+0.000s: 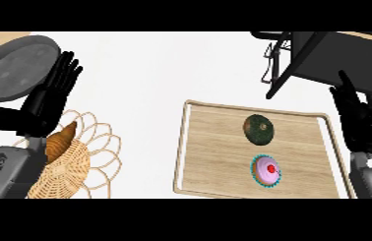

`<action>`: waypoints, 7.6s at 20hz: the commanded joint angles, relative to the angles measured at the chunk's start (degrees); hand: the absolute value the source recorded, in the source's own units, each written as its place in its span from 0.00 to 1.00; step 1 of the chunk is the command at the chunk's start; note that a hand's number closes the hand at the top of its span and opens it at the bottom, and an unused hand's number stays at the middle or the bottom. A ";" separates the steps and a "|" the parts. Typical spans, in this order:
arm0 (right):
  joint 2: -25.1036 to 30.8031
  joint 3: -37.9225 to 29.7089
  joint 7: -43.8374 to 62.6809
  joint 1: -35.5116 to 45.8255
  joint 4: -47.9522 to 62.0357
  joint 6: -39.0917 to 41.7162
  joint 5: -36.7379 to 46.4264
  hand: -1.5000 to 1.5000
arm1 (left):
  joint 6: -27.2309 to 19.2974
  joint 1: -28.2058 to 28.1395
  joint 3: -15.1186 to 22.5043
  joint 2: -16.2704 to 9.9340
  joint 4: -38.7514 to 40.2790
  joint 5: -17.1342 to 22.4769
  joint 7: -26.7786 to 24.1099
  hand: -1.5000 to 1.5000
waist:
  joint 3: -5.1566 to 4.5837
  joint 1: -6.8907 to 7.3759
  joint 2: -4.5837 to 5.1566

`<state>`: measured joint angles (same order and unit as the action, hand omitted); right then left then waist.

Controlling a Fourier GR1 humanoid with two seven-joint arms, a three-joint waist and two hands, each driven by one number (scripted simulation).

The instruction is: Pick the cupcake from the tray and place it in the tiered shelf

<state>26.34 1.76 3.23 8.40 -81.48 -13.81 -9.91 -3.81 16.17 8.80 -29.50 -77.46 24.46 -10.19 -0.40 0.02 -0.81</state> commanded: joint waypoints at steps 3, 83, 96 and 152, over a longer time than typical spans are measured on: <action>2.42 -0.04 3.49 3.62 -5.44 11.04 -6.25 0.00 | -7.78 0.54 4.61 4.81 -1.44 -7.62 3.51 0.50 | 0.42 -0.18 0.70; 3.24 15.98 53.83 -2.74 -47.75 36.99 25.87 0.00 | -2.91 -5.72 0.08 19.24 -4.47 -25.67 10.86 0.50 | 0.40 0.03 0.77; -3.10 21.06 51.23 -5.12 -44.89 39.30 37.14 0.00 | -1.38 -4.09 -1.29 22.55 -3.01 -27.89 11.25 0.50 | 0.39 -0.17 0.79; -26.31 29.80 71.30 22.19 -23.77 3.44 71.05 1.00 | 2.38 -8.42 -3.54 25.98 -8.35 -33.76 12.76 0.50 | 0.37 0.85 0.44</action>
<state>0.53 30.67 62.69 24.38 -102.54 -7.19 58.39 -0.52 9.81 3.73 -4.46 -82.98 -8.26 1.27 -0.03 0.88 -0.10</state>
